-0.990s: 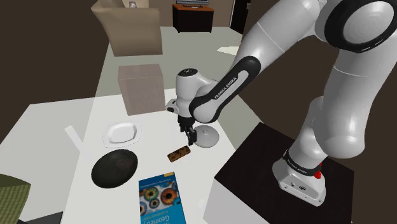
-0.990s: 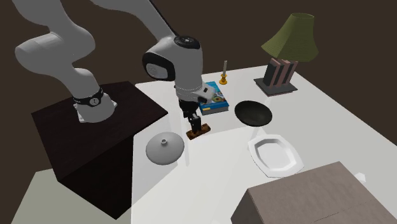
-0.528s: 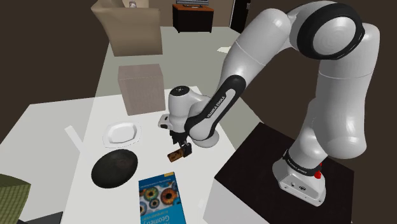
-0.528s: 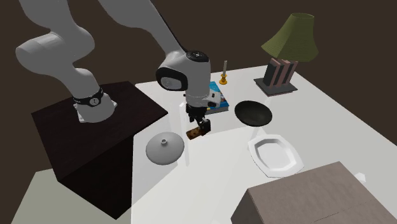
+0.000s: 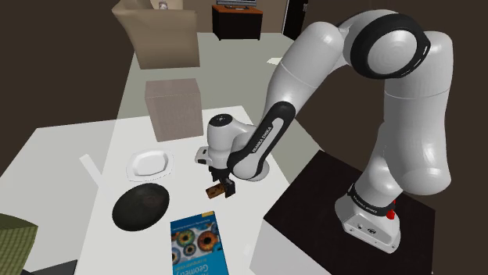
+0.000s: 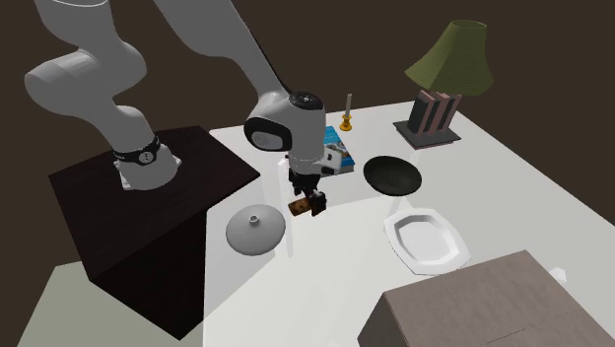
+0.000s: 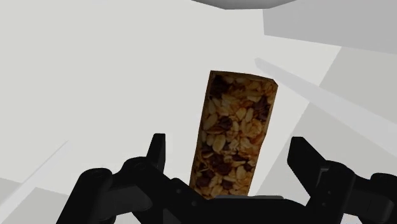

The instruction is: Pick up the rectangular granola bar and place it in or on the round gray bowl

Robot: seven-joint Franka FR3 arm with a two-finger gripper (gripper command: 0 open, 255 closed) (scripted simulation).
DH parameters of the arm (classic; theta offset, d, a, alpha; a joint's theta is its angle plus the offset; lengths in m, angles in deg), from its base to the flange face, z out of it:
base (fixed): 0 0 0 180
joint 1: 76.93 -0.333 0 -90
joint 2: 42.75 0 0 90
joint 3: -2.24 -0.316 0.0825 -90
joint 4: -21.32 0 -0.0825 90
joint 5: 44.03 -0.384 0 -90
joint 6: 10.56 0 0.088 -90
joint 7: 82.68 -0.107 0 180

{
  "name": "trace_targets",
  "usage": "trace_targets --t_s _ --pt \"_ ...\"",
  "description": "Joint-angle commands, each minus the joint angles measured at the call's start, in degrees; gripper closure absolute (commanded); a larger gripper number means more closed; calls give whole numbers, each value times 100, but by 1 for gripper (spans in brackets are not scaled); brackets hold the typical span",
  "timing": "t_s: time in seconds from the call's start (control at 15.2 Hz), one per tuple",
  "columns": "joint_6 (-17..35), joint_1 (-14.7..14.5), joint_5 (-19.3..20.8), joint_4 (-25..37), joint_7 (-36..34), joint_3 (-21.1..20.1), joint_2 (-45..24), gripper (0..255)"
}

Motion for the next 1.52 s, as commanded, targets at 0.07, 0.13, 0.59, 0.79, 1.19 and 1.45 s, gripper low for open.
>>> trace_targets --t_s 0.07,0.13,0.59,0.79,1.19,1.45 --pt "5 -1 1 4 -1 1 -8 0" --pt "5 -1 1 4 -1 1 -8 0" --pt "-2 -11 1 6 -12 -1 -1 255" --pt "2 4 0 -11 5 0 12 255" --pt "-305 51 -79 -68 55 -68 376 255" --pt "-565 88 -148 -103 103 -117 672 255"
